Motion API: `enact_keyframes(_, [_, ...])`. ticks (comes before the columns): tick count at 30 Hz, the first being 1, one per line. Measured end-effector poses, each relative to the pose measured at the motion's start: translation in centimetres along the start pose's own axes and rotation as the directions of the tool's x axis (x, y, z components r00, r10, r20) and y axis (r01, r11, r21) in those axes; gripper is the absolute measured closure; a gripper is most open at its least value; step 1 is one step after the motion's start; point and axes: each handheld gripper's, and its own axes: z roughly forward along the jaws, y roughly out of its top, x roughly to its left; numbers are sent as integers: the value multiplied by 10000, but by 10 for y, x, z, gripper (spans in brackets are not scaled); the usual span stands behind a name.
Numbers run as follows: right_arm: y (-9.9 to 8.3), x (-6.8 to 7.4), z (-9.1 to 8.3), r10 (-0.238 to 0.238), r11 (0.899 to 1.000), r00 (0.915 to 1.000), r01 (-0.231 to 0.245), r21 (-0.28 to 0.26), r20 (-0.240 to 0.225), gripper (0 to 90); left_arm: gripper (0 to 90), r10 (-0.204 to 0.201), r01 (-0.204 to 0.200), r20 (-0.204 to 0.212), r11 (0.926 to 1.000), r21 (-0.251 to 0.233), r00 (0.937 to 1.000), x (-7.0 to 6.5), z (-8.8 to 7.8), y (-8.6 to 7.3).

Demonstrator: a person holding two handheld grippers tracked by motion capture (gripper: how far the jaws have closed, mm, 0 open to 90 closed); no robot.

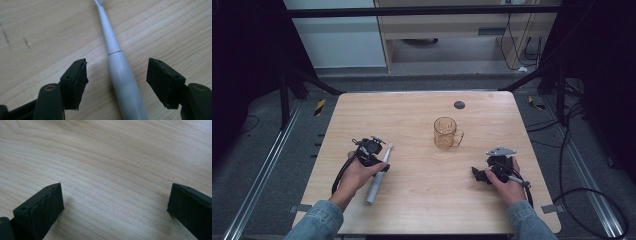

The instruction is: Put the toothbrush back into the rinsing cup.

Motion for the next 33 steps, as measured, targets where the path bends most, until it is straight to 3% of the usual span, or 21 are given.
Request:
enact_keyframes(15, [0, 0, 0, 2, 10000, 10000, -2, 0, -2, 3, 431, -175, 169, 228, 9995, 255, 9996, 7, 8, -2])
enact_keyframes(33, [0, 0, 0, -16, 10000, 10000, 16, 2, 5, 3, 506, -140, 131, 222, 9991, 411, 9997, 5, 13, 2])
